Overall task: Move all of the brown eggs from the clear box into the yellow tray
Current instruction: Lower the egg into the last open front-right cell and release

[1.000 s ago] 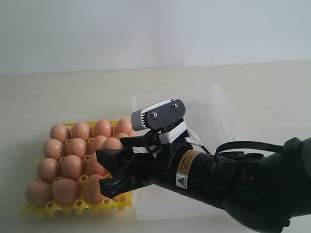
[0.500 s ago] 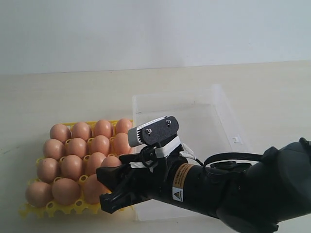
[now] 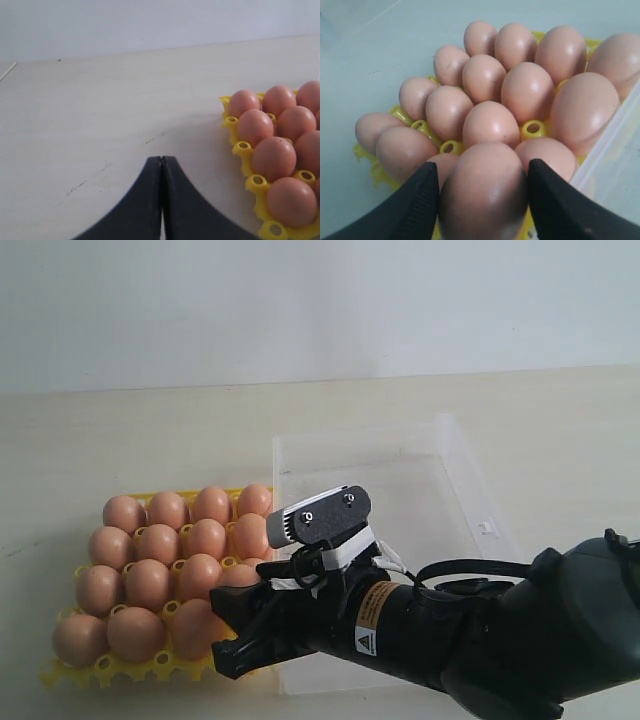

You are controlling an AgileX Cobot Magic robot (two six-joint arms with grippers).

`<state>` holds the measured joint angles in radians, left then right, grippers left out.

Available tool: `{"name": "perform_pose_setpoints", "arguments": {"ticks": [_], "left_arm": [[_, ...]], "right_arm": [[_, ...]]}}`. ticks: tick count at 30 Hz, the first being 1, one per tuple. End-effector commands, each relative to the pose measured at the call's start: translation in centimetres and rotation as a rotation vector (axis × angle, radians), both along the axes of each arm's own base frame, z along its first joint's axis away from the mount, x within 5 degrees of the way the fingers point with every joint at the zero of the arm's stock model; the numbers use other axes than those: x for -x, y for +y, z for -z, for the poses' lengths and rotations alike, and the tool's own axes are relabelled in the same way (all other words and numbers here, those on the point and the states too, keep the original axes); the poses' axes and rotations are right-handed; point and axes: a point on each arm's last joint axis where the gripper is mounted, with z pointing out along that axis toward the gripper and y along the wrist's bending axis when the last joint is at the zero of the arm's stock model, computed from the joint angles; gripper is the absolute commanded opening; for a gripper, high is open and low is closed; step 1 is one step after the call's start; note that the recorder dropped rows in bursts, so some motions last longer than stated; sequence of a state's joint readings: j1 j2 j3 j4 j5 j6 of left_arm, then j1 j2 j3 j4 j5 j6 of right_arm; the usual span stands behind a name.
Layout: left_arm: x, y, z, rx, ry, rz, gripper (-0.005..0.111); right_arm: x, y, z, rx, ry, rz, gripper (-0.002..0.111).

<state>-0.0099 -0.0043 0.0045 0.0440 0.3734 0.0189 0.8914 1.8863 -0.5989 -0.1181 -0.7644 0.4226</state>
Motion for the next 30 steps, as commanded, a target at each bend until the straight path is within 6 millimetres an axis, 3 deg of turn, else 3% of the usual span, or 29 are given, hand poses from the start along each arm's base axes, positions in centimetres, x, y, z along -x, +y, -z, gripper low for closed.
{"name": "perform_pose_setpoints", "arguments": {"ticks": [1,3,6,11,15,21,24,27,30], "left_arm": [[0.0,0.0,-0.1,-0.006,-0.001,-0.002,0.0],[0.0,0.0,-0.1,-0.006,-0.001,-0.002,0.0],[0.0,0.0,-0.1,-0.006,-0.001,-0.002,0.0],[0.0,0.0,-0.1,-0.006,-0.001,-0.002,0.0],[0.0,0.0,-0.1,-0.006,-0.001,-0.002,0.0],[0.0,0.0,-0.1,-0.006,-0.001,-0.002,0.0],[0.0,0.0,-0.1,-0.006,-0.001,-0.002,0.0],[0.0,0.0,-0.1,-0.006,-0.001,-0.002,0.0],[0.0,0.0,-0.1,-0.006,-0.001,-0.002,0.0]], "right_arm": [[0.1,0.0,0.2,0.006,-0.008,-0.005,0.0],[0.1,0.0,0.4,0.012,-0.003,-0.005,0.002],[0.1,0.0,0.5,0.012,-0.003,-0.005,0.016],[0.1,0.0,0.5,0.016,-0.005,-0.004,0.051],[0.1,0.0,0.5,0.016,-0.005,-0.004,0.06],[0.1,-0.1,0.3,0.012,-0.008,0.0,0.059],[0.1,-0.1,-1.4,-0.022,-0.053,-0.005,0.054],[0.2,-0.6,-5.1,-0.039,-0.161,0.002,0.035],[0.2,-2.3,-9.4,0.075,-0.305,0.048,0.005]]}}
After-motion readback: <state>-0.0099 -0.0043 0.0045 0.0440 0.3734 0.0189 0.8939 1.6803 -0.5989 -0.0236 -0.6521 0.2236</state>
